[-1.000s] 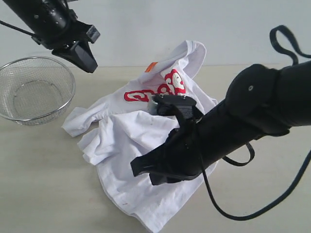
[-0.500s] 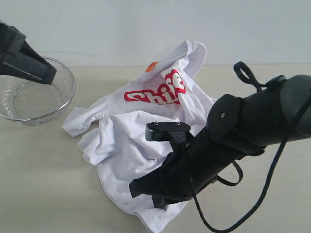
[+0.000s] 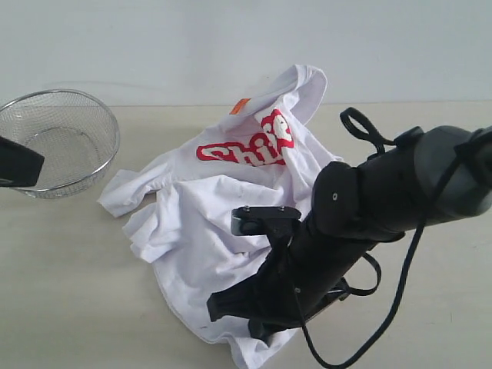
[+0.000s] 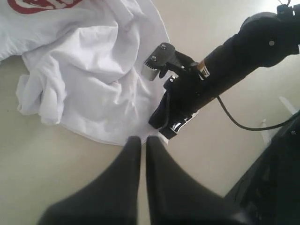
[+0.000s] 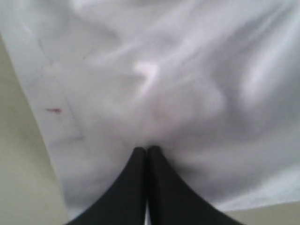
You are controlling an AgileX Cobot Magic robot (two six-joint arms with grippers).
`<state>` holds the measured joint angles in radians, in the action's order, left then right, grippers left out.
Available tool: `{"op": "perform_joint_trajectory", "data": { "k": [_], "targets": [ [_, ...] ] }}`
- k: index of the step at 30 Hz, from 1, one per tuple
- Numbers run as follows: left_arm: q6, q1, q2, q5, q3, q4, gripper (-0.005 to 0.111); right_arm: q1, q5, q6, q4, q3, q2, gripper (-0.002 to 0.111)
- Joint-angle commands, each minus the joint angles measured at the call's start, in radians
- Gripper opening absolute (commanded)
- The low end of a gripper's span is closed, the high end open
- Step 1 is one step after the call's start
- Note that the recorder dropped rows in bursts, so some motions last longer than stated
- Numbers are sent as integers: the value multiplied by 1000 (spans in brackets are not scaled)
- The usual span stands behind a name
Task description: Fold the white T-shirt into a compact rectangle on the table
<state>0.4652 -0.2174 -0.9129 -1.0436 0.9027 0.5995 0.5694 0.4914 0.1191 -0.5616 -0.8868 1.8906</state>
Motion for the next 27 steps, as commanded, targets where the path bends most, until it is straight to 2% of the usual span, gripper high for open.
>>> {"op": "perform_joint_trajectory", "data": {
  "k": [1,7,12,23,26,27],
  "targets": [
    [14,-2,33,4,-18,14,4,-55,126,-136,270,30,40,0],
    [22,-2,41,-3,-20,14,4,-184,198,-113,285,30,25,0],
    [26,-2,39,-23,-20,14,4,-285,233,-119,378,30,25,0],
    [44,-2,41,-23,-20,14,4,-585,294,-119,504,-7,16,0],
    [59,-2,39,-15,-20,14,4,-596,272,-1,362,-22,-70,0],
    [59,-2,39,1,-20,14,4,-596,259,90,223,-26,-126,0]
  ]
}}
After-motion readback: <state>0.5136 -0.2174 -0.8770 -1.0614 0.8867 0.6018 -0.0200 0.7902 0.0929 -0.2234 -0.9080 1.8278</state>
